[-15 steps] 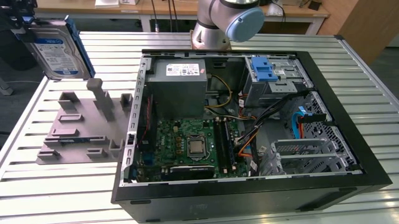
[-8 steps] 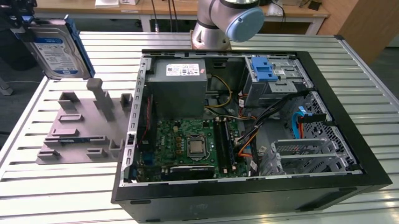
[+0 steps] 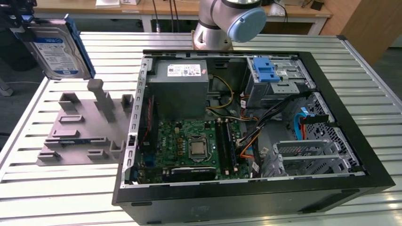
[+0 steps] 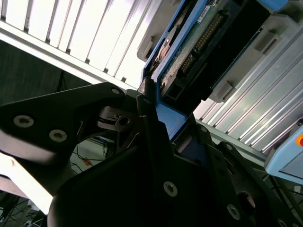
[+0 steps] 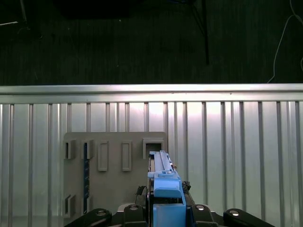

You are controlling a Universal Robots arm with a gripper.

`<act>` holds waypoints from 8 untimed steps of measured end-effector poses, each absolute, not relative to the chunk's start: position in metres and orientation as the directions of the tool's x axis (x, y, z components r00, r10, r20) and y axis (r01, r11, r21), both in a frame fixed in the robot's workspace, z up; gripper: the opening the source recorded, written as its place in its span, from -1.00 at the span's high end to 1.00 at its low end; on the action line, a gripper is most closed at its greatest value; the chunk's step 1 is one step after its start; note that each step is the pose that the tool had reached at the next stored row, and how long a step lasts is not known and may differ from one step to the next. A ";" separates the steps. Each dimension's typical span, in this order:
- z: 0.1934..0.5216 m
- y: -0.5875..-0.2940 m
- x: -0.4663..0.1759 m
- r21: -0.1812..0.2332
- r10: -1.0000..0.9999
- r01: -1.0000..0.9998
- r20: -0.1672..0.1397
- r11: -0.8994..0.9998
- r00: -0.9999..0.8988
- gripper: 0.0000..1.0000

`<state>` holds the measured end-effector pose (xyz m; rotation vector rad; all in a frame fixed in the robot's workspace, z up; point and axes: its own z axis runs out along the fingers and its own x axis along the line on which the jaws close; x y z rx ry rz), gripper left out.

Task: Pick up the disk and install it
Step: 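Pick up the disk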

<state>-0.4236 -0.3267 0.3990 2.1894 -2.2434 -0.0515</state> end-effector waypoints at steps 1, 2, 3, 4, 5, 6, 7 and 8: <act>0.399 -0.327 -0.424 0.028 -1.000 -0.999 -0.018 0.024 -0.025 0.27; 0.399 -0.327 -0.424 0.028 -1.000 -0.999 -0.018 0.024 -0.025 0.27; 0.400 -0.327 -0.424 0.028 -1.000 -0.999 -0.018 0.024 -0.025 0.27; 0.400 -0.327 -0.424 0.028 -1.000 -0.999 -0.018 0.024 -0.025 0.27; 0.400 -0.327 -0.424 0.028 -1.000 -0.999 -0.018 0.024 -0.025 0.27; 0.401 -0.327 -0.424 0.028 -1.000 -0.999 -0.018 0.024 -0.025 0.27; 0.401 -0.327 -0.424 0.028 -1.000 -0.999 -0.018 0.024 -0.025 0.27; 0.401 -0.327 -0.424 0.028 -1.000 -0.999 -0.018 0.024 -0.025 0.27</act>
